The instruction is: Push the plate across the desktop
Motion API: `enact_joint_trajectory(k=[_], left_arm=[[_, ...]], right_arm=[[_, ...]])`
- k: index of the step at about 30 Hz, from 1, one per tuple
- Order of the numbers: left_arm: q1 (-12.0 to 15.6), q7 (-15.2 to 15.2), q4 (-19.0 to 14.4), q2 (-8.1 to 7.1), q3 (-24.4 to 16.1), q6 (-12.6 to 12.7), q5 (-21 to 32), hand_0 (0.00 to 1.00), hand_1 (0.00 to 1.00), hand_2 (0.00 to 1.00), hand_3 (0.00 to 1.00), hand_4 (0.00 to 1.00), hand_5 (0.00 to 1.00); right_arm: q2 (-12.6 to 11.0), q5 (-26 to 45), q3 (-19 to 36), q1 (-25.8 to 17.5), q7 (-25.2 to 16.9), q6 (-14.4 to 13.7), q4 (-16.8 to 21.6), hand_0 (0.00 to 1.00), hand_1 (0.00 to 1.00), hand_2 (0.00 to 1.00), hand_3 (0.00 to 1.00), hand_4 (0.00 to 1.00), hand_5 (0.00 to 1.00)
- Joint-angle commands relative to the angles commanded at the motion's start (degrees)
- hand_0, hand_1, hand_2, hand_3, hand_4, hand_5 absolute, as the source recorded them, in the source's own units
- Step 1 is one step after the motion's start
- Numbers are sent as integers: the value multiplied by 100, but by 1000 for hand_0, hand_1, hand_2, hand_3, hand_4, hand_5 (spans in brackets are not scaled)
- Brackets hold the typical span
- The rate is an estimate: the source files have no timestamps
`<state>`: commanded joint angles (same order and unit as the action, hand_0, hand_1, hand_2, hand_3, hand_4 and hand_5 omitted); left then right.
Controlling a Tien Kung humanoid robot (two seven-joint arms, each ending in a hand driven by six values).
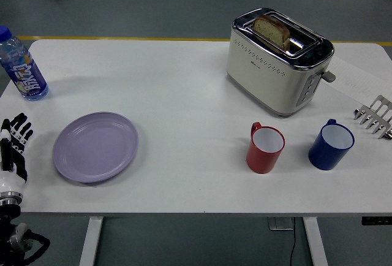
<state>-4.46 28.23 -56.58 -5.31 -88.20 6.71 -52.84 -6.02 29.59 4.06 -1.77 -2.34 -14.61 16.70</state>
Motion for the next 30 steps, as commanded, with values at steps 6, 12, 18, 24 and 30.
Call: enact_joint_trajectory(k=[6, 12, 18, 24, 30], left_arm=[[-29, 31, 5, 115, 78, -5, 23, 814, 848, 872, 802, 517, 998], [-34, 50, -80, 289, 252, -11, 8, 809, 845, 869, 792, 491, 998], [-44, 73, -95, 450, 431, -16, 29, 807, 843, 869, 790, 485, 998], [-41, 96, -161, 531, 645, -9, 27, 805, 842, 869, 787, 472, 998], [-55, 108, -253, 531, 869, -3, 73, 805, 842, 869, 787, 467, 998]], right_arm=[[-6, -27, 8, 9, 5, 6, -1, 565, 550, 667, 591, 334, 396], [-14, -35, 8, 5, 0, 11, 1, 564, 550, 666, 591, 335, 396], [-24, -73, 29, -6, 8, 3, 5, 564, 549, 666, 591, 335, 396], [-34, -122, 52, -26, 19, -3, 10, 564, 550, 667, 590, 335, 396], [-36, -152, 74, -32, 29, -13, 11, 563, 549, 666, 590, 335, 396]])
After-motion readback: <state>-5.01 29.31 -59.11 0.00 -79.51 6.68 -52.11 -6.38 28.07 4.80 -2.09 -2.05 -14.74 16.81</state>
